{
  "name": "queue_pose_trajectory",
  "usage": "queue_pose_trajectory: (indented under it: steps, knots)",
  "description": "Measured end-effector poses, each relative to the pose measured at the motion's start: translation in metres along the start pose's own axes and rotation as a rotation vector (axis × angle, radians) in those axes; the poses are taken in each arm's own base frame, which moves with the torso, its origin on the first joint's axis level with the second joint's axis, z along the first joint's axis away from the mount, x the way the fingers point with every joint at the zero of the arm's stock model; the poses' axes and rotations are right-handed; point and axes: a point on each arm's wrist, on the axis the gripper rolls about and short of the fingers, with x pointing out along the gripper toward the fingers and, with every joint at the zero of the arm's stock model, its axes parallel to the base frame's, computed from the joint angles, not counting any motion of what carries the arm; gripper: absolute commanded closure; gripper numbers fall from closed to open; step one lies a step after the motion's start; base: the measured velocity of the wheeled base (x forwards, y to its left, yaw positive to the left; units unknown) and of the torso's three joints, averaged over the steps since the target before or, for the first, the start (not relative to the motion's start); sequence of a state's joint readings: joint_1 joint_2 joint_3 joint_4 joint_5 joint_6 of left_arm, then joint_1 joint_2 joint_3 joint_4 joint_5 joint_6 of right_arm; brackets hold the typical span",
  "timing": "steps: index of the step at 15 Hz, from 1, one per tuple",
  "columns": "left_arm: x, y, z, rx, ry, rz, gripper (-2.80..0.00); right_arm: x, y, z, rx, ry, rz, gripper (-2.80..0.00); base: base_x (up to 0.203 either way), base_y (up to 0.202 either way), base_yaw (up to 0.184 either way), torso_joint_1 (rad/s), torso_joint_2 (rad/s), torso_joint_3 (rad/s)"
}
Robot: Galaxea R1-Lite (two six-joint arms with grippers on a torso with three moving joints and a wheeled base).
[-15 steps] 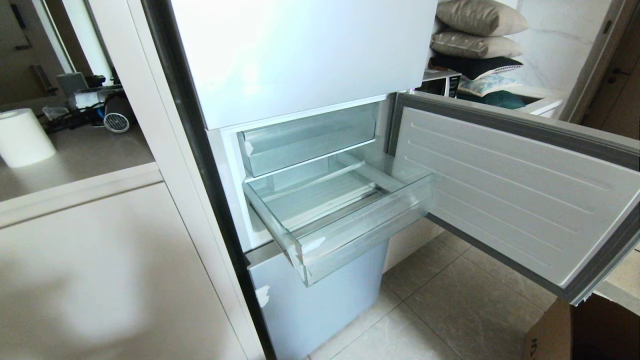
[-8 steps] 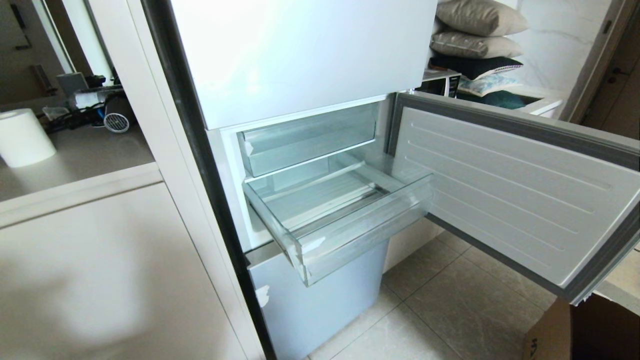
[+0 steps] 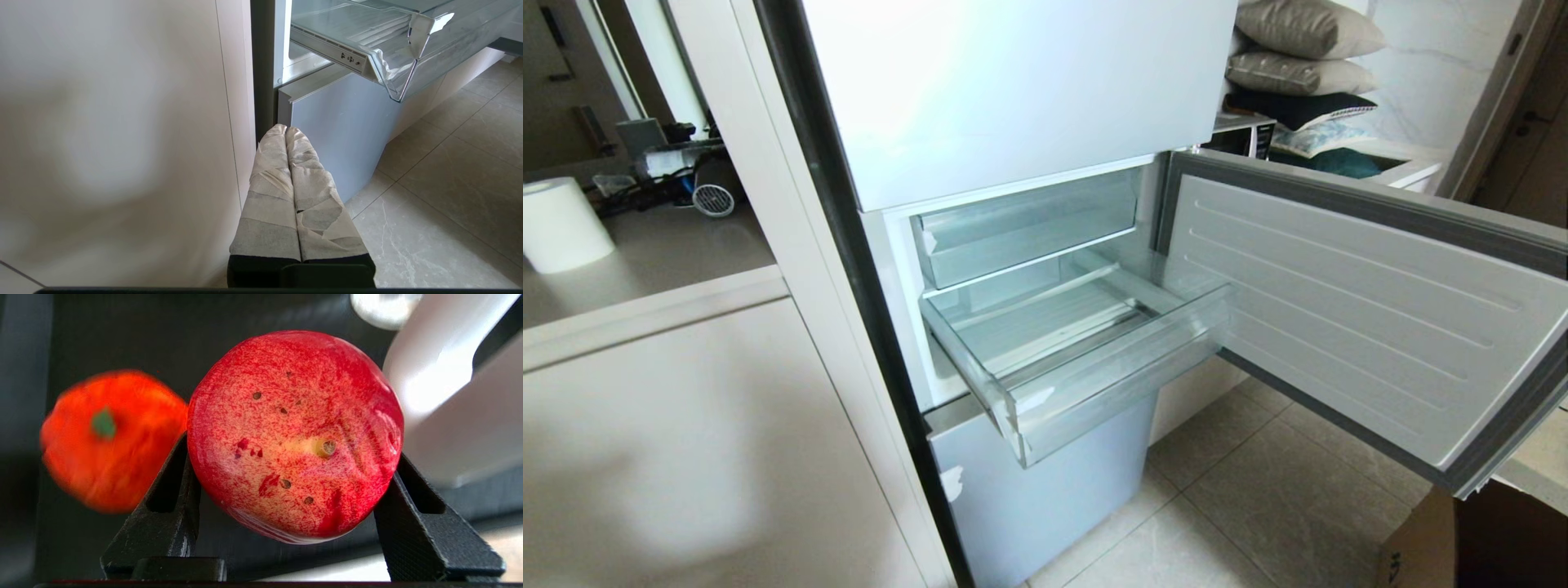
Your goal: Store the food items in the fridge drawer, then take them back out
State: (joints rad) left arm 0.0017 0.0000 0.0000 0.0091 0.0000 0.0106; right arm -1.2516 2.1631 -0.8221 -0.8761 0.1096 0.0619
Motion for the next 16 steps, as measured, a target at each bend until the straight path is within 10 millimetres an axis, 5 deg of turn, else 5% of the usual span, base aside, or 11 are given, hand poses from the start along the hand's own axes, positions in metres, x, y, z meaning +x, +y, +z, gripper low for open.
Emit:
queue_pose_trajectory:
  steps: [2,3,9,16]
  knots:
    - [0.0,0.0,0.0,0.0,0.0,0.0,0.0,0.006,0.0,-0.006,-0.001,0.013,0.001,0.0,0.0,0.0,0.0,0.0,0.0,0.0]
    - [0.0,0.0,0.0,0.0,0.0,0.0,0.0,0.007,0.0,-0.009,0.0,0.02,0.002,-2.8,0.0,0.0,0.0,0.0,0.0,0.0]
    - [0.0,0.0,0.0,0.0,0.0,0.0,0.0,0.006,0.001,-0.013,0.001,0.034,0.004,-2.8,0.0,0.0,0.0,0.0,0.0,0.0]
    - [0.0,0.0,0.0,0.0,0.0,0.0,0.0,-0.019,0.004,-0.006,-0.002,0.019,0.007,-2.8,0.0,0.0,0.0,0.0,0.0,0.0]
